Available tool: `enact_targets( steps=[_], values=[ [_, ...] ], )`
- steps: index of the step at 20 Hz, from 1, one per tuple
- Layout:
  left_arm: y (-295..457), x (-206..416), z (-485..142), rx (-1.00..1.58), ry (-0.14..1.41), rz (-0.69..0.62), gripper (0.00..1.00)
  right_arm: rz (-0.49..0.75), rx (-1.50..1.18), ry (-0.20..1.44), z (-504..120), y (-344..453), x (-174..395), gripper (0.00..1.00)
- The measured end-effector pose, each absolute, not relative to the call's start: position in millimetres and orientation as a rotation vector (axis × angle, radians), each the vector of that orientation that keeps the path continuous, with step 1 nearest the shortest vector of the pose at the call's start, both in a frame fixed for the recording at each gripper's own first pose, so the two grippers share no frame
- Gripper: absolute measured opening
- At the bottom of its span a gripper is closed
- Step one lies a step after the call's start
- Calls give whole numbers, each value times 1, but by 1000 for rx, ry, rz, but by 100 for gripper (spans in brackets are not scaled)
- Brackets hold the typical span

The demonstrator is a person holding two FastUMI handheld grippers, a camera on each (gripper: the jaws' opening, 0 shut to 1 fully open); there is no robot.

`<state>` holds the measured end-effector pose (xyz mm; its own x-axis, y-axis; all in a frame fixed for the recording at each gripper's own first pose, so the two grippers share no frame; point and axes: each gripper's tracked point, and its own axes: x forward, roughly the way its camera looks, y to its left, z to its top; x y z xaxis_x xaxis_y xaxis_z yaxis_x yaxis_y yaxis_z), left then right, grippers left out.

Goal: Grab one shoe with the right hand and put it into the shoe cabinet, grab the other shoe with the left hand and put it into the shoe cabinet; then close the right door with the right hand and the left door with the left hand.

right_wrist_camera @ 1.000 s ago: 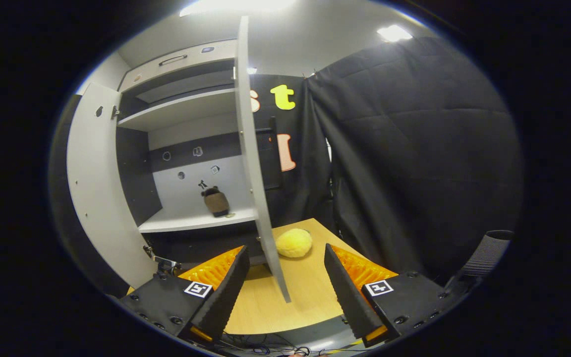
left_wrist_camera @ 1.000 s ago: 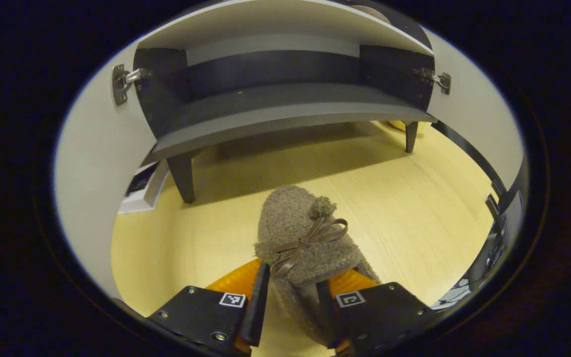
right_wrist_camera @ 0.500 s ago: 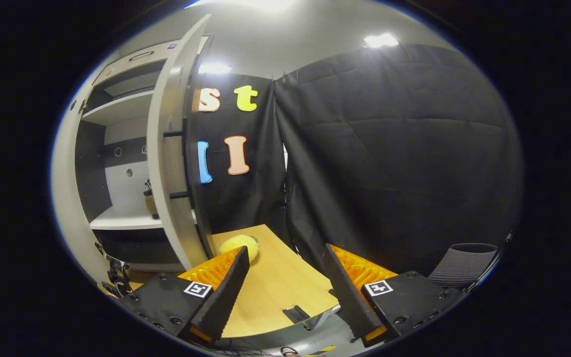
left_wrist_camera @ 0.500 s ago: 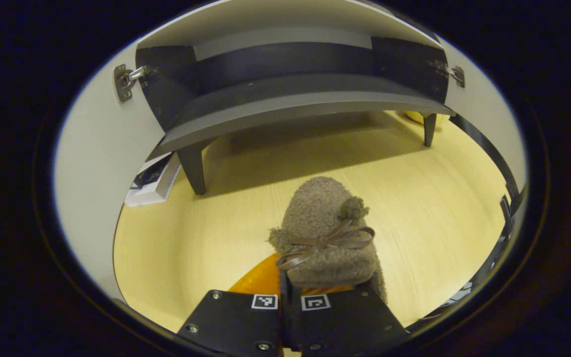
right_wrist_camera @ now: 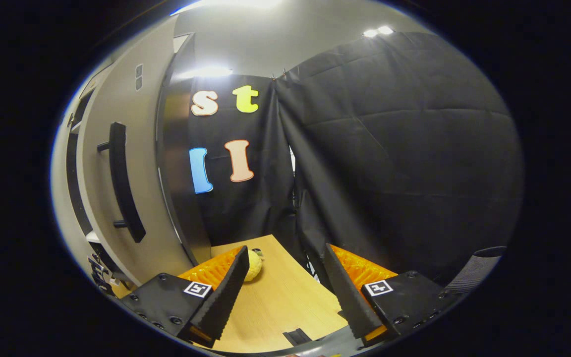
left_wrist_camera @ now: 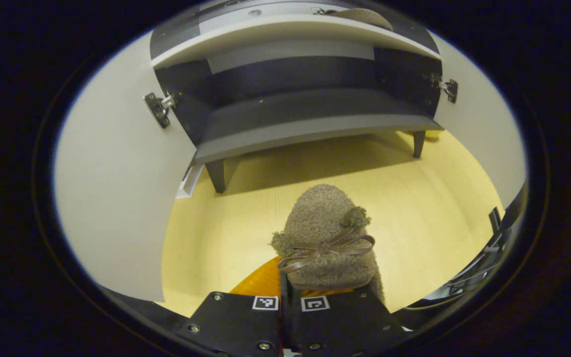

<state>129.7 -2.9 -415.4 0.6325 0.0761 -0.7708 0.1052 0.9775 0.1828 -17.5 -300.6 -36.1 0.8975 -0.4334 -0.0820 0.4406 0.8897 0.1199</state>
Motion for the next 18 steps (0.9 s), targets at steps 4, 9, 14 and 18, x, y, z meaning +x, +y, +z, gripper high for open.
enact_targets(
  steps=[4,9,14,18],
  values=[
    [-3,128,-421,221,790,-23,2,-430,144,50,-36,-310,3,96],
    [-2,131,-417,222,631,-76,2,-399,145,36,-31,-317,27,96],
    [-1,142,-415,322,487,-107,2,-445,163,-7,-23,-339,36,96],
    [-3,155,-413,307,415,-107,1,-500,199,-32,-22,-352,25,96]
  ],
)
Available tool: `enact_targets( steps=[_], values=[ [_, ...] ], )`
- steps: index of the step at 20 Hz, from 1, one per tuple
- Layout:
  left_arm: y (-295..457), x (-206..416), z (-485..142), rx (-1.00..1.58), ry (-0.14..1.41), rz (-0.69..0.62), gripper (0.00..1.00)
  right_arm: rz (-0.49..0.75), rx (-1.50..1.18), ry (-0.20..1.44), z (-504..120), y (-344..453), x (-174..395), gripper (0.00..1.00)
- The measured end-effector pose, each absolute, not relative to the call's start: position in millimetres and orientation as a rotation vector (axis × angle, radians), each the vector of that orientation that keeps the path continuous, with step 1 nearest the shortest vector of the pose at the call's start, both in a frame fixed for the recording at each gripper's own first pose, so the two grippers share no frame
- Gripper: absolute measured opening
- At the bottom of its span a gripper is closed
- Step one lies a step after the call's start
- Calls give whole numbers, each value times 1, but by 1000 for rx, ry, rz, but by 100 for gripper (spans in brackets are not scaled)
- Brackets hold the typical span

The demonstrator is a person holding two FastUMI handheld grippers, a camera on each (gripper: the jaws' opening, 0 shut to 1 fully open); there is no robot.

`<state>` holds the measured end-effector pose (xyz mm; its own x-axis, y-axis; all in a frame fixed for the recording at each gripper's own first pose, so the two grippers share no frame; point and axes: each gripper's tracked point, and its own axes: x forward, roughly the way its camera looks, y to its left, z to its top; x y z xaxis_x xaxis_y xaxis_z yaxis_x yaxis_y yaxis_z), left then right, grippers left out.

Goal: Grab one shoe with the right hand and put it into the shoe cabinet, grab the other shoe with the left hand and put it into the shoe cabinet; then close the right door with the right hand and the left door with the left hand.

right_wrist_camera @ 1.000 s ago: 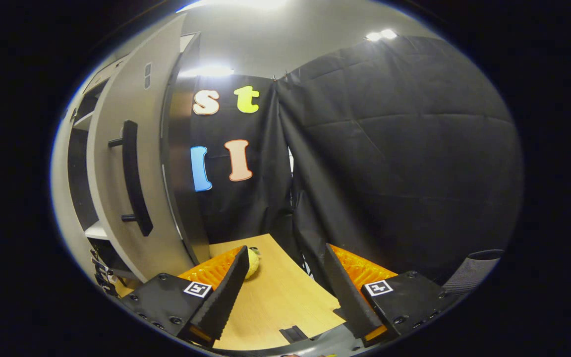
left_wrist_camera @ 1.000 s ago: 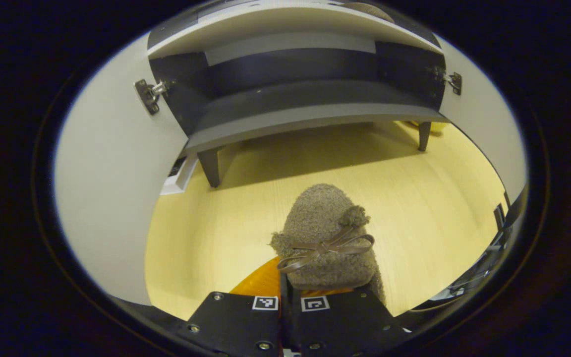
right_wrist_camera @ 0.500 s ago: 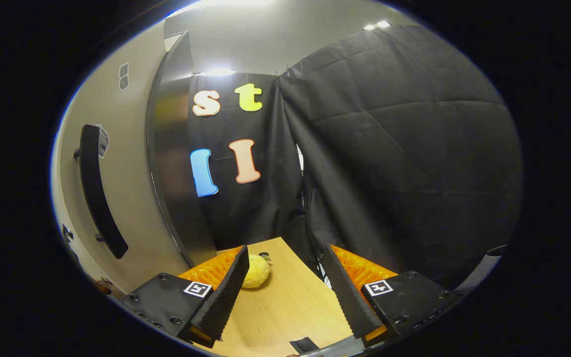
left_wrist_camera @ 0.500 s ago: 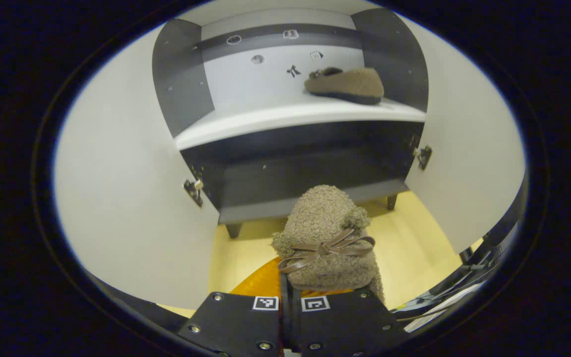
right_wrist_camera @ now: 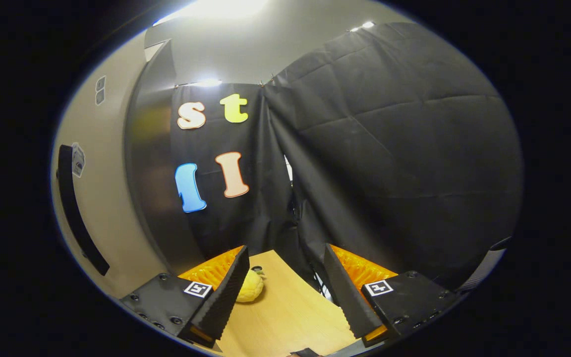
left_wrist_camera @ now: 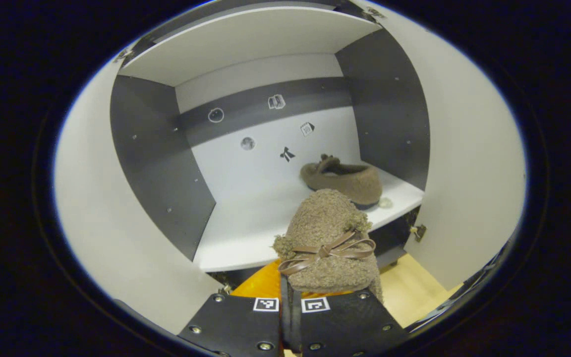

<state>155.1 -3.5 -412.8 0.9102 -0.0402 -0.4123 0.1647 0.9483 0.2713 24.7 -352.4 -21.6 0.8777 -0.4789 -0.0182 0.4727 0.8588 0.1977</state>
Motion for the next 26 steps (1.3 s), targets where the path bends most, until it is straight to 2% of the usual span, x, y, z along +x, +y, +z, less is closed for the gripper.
enact_targets(
  steps=[2,3,4,5,7,8,11,17,18,19,20,21,22,26],
  values=[
    [2,160,-406,288,393,-104,1,-536,206,-26,-26,-360,14,92],
    [9,160,-402,283,386,-98,1,-555,201,-15,-29,-363,7,96],
    [13,157,-389,281,380,-91,1,-575,201,0,-32,-368,-3,92],
    [19,162,-381,276,380,-76,1,-589,204,3,-31,-370,-10,96],
    [26,188,-384,252,388,-54,1,-625,205,-4,-28,-372,-25,96],
    [31,204,-389,237,394,-42,1,-648,200,-6,-29,-374,-32,92],
    [39,240,-392,216,392,-21,1,-699,198,-10,-27,-378,-52,92],
    [31,281,-402,217,389,-41,1,-746,228,-9,-31,-370,-67,92],
    [32,288,-403,223,390,-39,1,-745,229,-10,-30,-365,-67,96],
    [32,294,-405,237,392,-39,1,-748,225,-10,-30,-363,-68,92],
    [31,302,-407,252,392,-45,1,-751,219,-8,-30,-361,-69,92],
    [30,310,-409,261,399,-47,1,-753,214,-4,-31,-360,-70,96],
    [29,315,-412,263,409,-49,2,-756,210,0,-33,-357,-74,92],
    [24,333,-419,272,429,-69,2,-774,224,11,-41,-354,-84,92]
  ],
)
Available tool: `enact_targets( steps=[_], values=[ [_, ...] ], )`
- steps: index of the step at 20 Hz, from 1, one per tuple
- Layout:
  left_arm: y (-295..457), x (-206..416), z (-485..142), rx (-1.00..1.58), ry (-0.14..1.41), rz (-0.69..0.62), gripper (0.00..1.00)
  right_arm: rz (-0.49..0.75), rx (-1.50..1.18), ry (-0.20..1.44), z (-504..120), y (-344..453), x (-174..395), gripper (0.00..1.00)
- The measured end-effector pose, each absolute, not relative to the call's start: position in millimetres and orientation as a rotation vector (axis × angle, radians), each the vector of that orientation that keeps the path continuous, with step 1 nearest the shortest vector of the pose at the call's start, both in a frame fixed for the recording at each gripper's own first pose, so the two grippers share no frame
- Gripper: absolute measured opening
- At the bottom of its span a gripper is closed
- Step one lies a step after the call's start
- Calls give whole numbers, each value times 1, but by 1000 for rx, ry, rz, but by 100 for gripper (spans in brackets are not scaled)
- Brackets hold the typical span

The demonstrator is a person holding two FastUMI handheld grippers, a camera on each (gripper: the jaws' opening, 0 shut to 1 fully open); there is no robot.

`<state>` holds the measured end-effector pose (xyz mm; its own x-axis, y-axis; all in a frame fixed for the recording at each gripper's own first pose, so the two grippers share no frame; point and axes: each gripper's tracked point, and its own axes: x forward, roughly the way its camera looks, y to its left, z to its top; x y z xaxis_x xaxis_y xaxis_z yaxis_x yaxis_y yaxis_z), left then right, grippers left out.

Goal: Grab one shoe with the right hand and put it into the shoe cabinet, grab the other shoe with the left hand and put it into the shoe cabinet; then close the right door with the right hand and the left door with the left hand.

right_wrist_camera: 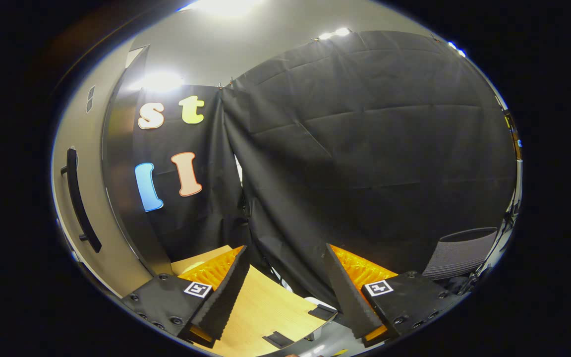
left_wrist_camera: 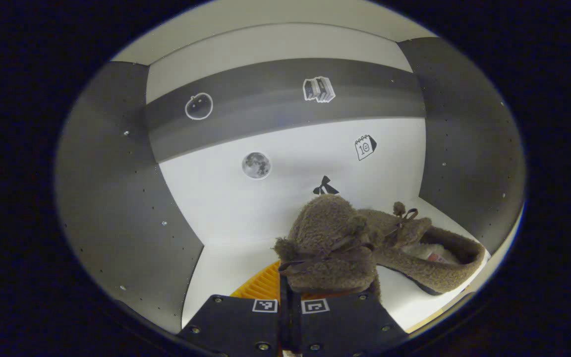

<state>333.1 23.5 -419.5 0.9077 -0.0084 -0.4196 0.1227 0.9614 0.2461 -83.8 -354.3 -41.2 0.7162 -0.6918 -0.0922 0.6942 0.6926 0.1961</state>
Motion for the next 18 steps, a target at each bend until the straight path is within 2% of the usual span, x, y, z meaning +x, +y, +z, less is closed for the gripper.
enact_targets(
  steps=[2,3,5,6,7,8,9,10,11,14,15,16,17,18],
  values=[
    [23,338,-419,301,426,-67,9,-776,244,17,-44,-354,-86,92],
    [20,338,-422,306,435,-76,5,-776,250,19,-45,-353,-86,92],
    [18,337,-423,312,448,-76,7,-778,254,21,-47,-356,-88,92],
    [17,336,-424,310,452,-79,8,-775,255,19,-46,-356,-87,96],
    [17,335,-426,303,457,-83,12,-771,256,18,-45,-356,-85,92],
    [18,334,-427,299,461,-81,14,-766,256,19,-45,-355,-84,96],
    [22,332,-428,299,467,-71,22,-762,254,21,-47,-356,-82,92],
    [28,330,-427,305,467,-50,30,-758,254,24,-47,-356,-82,96],
    [33,329,-427,306,468,-36,32,-753,255,26,-48,-356,-82,96],
    [36,316,-419,286,456,-39,54,-738,260,30,-49,-357,-78,96],
    [37,310,-413,281,446,-34,54,-733,259,32,-49,-358,-76,96],
    [40,302,-407,285,429,-24,77,-726,257,34,-50,-358,-74,92],
    [41,294,-399,291,411,-19,99,-716,256,35,-49,-358,-70,96],
    [40,287,-390,291,389,-23,100,-703,256,35,-47,-357,-66,96]
  ],
)
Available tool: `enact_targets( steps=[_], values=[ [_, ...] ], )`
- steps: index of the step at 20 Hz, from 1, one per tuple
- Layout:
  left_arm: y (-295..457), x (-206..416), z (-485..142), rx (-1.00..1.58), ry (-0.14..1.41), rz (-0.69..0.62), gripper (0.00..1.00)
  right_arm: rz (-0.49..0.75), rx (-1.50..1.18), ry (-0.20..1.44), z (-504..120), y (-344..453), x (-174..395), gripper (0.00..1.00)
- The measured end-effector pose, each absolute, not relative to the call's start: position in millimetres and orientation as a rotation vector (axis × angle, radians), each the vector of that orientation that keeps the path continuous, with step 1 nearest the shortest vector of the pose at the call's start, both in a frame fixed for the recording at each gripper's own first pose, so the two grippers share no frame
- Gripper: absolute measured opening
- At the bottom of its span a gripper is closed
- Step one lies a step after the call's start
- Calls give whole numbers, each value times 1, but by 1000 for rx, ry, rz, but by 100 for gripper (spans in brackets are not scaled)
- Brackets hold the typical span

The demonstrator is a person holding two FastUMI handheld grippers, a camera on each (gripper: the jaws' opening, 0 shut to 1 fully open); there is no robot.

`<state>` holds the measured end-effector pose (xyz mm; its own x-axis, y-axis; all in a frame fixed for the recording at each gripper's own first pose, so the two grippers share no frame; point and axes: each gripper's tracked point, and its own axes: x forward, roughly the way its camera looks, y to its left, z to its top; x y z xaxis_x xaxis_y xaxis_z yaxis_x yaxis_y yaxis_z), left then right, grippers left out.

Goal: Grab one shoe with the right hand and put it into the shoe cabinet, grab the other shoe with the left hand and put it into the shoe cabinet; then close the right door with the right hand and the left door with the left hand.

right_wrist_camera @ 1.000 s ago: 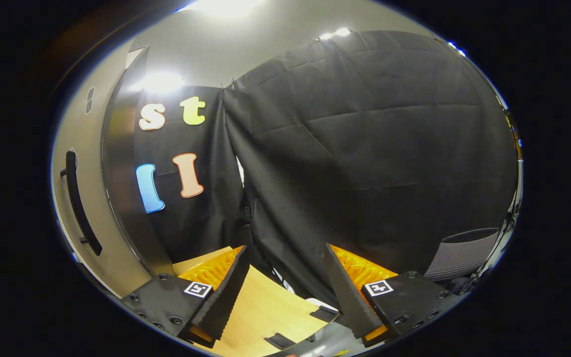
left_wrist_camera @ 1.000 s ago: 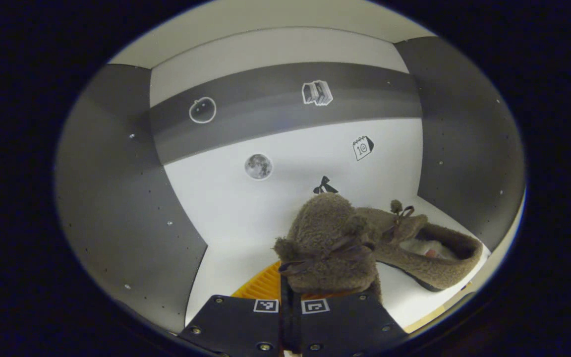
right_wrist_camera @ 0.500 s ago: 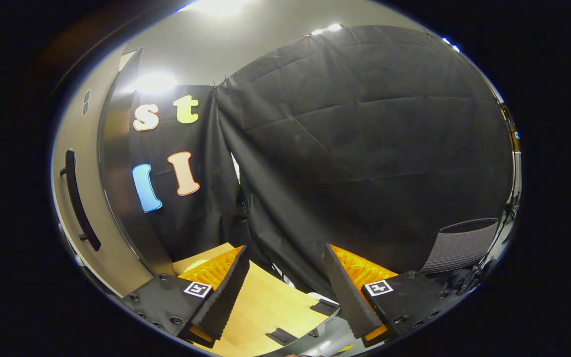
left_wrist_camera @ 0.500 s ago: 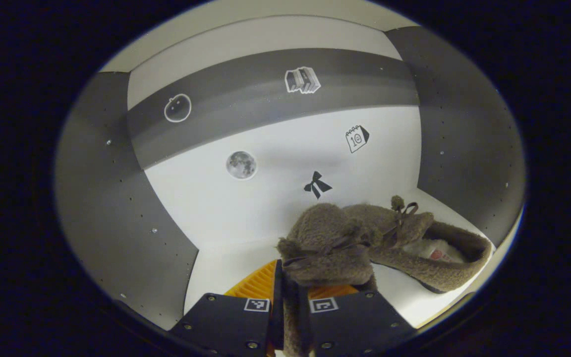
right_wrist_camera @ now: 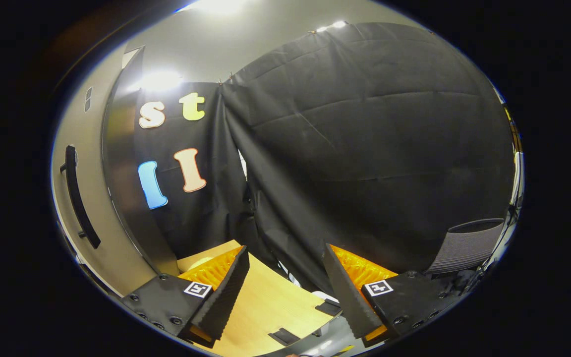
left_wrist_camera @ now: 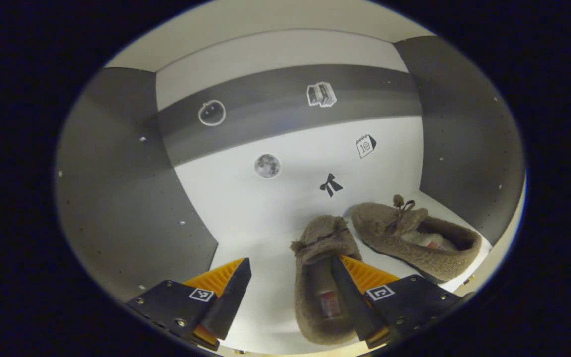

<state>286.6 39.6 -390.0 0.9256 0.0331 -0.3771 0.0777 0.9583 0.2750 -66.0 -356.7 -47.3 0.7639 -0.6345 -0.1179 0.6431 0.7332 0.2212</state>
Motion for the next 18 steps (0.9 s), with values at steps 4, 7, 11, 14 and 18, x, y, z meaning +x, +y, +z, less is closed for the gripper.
enact_targets(
  steps=[4,7,11,14,18],
  values=[
    [27,246,-348,273,291,-54,94,-619,240,37,-38,-349,-36,96],
    [15,208,-320,227,208,-79,100,-545,214,30,-25,-337,-11,92],
    [5,155,-297,147,83,-94,100,-443,180,22,-5,-322,15,92],
    [19,113,-295,178,63,-42,100,-388,158,-3,15,-312,28,96],
    [28,62,-307,138,82,6,100,-343,154,-26,36,-302,41,96]
  ],
)
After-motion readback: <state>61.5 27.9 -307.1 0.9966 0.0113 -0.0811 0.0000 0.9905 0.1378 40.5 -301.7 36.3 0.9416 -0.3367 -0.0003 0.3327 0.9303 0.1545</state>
